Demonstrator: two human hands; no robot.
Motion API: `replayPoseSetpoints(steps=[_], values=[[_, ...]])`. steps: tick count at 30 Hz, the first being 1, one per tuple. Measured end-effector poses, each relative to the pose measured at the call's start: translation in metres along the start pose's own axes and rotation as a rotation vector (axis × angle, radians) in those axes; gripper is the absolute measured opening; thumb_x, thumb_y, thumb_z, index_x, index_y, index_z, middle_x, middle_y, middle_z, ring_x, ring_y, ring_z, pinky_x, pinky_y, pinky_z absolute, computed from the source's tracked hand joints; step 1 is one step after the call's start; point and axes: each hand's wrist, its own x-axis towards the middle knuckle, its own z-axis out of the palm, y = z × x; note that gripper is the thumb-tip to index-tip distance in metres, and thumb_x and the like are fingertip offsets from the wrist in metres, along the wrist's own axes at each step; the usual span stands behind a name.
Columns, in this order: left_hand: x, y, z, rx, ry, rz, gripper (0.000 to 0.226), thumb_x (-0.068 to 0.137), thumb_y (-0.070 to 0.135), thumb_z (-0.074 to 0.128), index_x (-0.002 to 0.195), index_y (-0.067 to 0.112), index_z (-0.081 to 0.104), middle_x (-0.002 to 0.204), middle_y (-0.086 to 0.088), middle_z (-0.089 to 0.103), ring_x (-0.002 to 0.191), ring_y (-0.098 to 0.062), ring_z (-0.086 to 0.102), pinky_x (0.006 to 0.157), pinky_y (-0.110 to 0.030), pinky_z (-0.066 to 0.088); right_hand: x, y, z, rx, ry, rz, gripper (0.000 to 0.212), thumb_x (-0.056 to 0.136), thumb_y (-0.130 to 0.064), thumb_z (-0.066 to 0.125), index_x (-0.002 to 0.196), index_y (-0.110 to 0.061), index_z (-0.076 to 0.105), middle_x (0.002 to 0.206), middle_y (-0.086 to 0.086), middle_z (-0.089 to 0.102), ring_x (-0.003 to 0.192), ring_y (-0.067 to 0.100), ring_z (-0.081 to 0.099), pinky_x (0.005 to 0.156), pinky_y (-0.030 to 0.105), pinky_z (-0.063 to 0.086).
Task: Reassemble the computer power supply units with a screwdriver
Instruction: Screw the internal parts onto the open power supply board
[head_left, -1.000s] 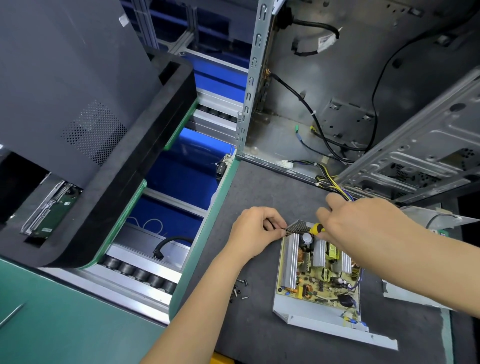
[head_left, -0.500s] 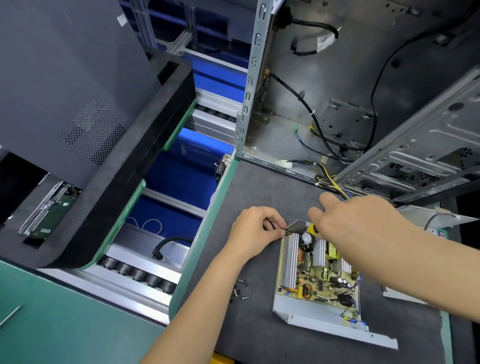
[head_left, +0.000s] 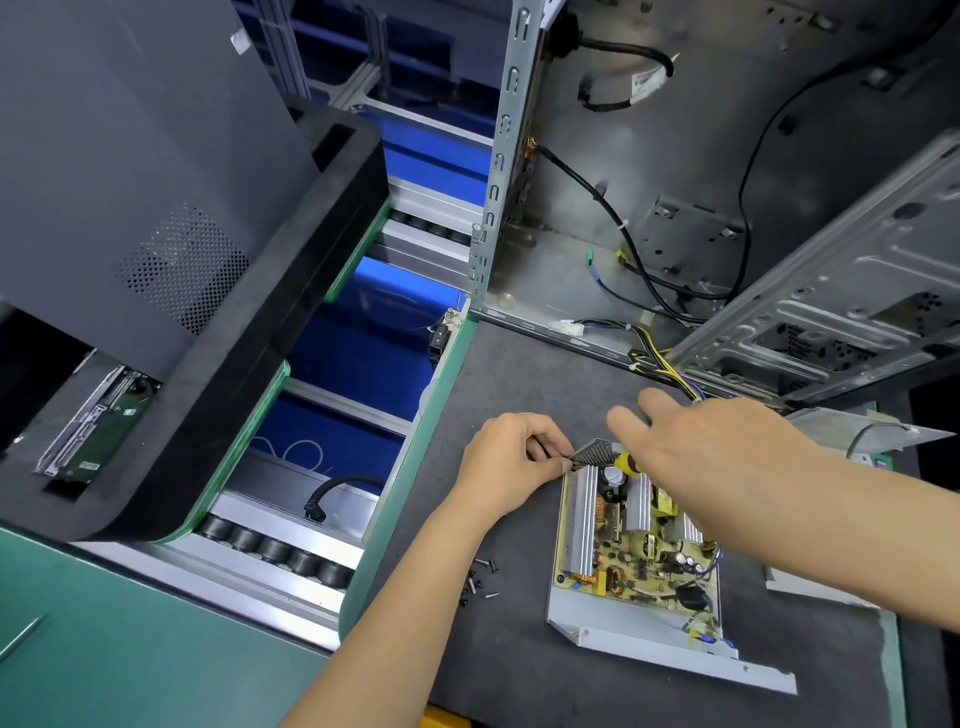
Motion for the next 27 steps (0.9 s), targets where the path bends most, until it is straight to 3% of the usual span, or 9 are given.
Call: replayPoseSetpoints(steps=[4, 7, 10, 12, 14, 17, 21, 24, 27], values=[[-0.001, 0.001, 0.001, 0.004, 0.012, -0.005, 0.017, 0.079, 0.016, 0.079, 0.075, 0.031, 0.071, 0.069, 0.016, 0.063, 0.066, -0.003, 0.058, 0.079, -0.039, 0.057, 0.005, 0.003, 0.002, -0.109, 0.035, -0.029, 0.013, 0.097, -0.023, 0.047, 0.088, -0.021, 0.038, 0.077, 0.001, 0.026, 0.064, 0.018, 0.053, 0.041, 0.029, 0.014], [-0.001, 0.002, 0.000, 0.005, 0.008, -0.008, 0.019, 0.079, 0.016, 0.079, 0.075, 0.032, 0.070, 0.070, 0.016, 0.064, 0.065, -0.002, 0.057, 0.079, -0.039, 0.057, 0.008, 0.004, 0.005, -0.139, 0.037, -0.033, 0.038, 0.103, -0.036, 0.035, 0.068, -0.022, 0.028, 0.075, -0.006, 0.048, 0.084, 0.021, 0.063, 0.043, 0.027, 0.014], [-0.001, 0.003, -0.001, 0.004, 0.001, -0.003, 0.020, 0.079, 0.015, 0.079, 0.074, 0.032, 0.070, 0.070, 0.015, 0.064, 0.066, -0.003, 0.057, 0.078, -0.039, 0.057, 0.007, 0.006, 0.004, -0.055, 0.028, -0.033, 0.046, 0.095, -0.050, 0.047, 0.084, -0.019, 0.014, 0.079, 0.001, 0.033, 0.063, 0.018, 0.055, 0.040, 0.028, 0.018], [-0.002, 0.004, -0.002, 0.008, -0.004, -0.002, 0.019, 0.079, 0.016, 0.079, 0.074, 0.032, 0.070, 0.070, 0.015, 0.063, 0.066, -0.003, 0.057, 0.078, -0.039, 0.057, 0.006, 0.008, 0.002, -0.002, 0.016, -0.034, 0.056, 0.086, -0.024, 0.063, 0.082, -0.019, 0.007, 0.085, 0.004, 0.019, 0.049, 0.016, 0.039, 0.039, 0.029, 0.019], [-0.002, 0.004, -0.002, 0.007, -0.006, -0.002, 0.016, 0.080, 0.015, 0.079, 0.076, 0.029, 0.071, 0.071, 0.015, 0.063, 0.066, -0.004, 0.057, 0.079, -0.039, 0.057, 0.006, 0.007, 0.001, 0.011, 0.029, -0.041, 0.040, 0.085, -0.010, 0.060, 0.089, -0.019, 0.021, 0.084, 0.004, 0.019, 0.052, 0.017, 0.041, 0.040, 0.029, 0.018], [-0.001, 0.004, -0.003, 0.006, -0.015, -0.001, 0.013, 0.082, 0.012, 0.076, 0.080, 0.025, 0.073, 0.072, 0.013, 0.064, 0.068, -0.005, 0.058, 0.080, -0.034, 0.057, 0.009, 0.005, -0.002, -0.114, 0.087, -0.080, 0.022, 0.098, -0.022, 0.049, 0.077, -0.020, 0.041, 0.068, -0.003, 0.029, 0.075, 0.021, 0.059, 0.043, 0.027, 0.013], [-0.002, 0.005, -0.005, -0.003, -0.040, 0.021, 0.011, 0.082, 0.006, 0.074, 0.083, 0.018, 0.075, 0.075, 0.008, 0.066, 0.067, -0.006, 0.056, 0.075, -0.022, 0.051, 0.008, 0.002, -0.005, -0.070, 0.079, -0.067, 0.038, 0.097, -0.048, 0.041, 0.085, -0.017, 0.024, 0.064, -0.001, 0.039, 0.051, 0.016, 0.040, 0.042, 0.028, 0.016], [-0.003, 0.006, -0.005, -0.003, -0.040, 0.020, 0.011, 0.082, 0.007, 0.074, 0.083, 0.018, 0.074, 0.077, 0.006, 0.067, 0.068, -0.007, 0.056, 0.074, -0.024, 0.051, 0.006, 0.003, -0.007, 0.033, 0.006, -0.054, 0.054, 0.081, -0.012, 0.064, 0.087, -0.017, 0.011, 0.089, 0.006, 0.023, 0.048, 0.017, 0.034, 0.039, 0.030, 0.020], [-0.002, 0.005, -0.005, -0.014, -0.040, 0.024, 0.013, 0.082, 0.005, 0.074, 0.082, 0.018, 0.074, 0.078, 0.004, 0.068, 0.067, -0.007, 0.055, 0.074, -0.025, 0.051, 0.006, 0.001, -0.013, 0.075, 0.043, -0.097, 0.038, 0.076, 0.004, 0.050, 0.089, -0.016, 0.021, 0.087, 0.006, 0.014, 0.058, 0.019, 0.042, 0.042, 0.029, 0.021]])
